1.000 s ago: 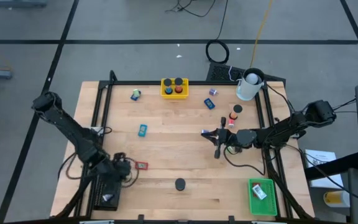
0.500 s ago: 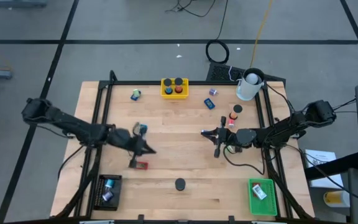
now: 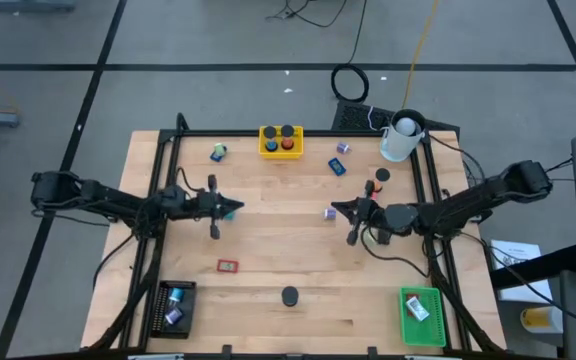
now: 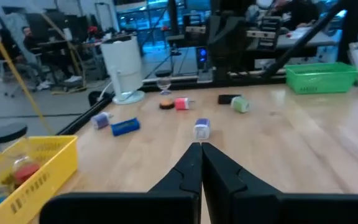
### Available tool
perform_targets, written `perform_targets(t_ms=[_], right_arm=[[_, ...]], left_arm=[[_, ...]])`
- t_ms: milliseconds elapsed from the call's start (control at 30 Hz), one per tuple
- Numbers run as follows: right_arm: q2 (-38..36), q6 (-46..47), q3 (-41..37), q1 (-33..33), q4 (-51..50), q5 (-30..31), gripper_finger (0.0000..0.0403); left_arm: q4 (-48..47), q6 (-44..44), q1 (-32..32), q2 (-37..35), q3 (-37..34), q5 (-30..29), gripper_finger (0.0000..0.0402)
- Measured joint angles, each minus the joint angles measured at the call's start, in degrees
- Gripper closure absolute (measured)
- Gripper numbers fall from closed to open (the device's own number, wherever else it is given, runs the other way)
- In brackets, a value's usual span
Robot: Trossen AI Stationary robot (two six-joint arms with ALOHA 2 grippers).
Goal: Pick & Place Office items
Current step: Put the purple charger adapter into the black bin
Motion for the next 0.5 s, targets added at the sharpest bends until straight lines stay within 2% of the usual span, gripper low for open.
perform_targets(t_ms=[233, 500], right_arm=[[-7.5, 13.6, 10.6, 0.0, -37.1, 1.4, 0.0402], [-6.0, 30.7, 24.3, 0.0, -72.4, 0.8, 0.0402]], left_arm=[[0.5, -0.8, 0.6, 0.9, 0.3, -0.2, 0.0372], [0.1, 0.2, 0.6, 0.9, 0.3, -0.5, 0.0370]])
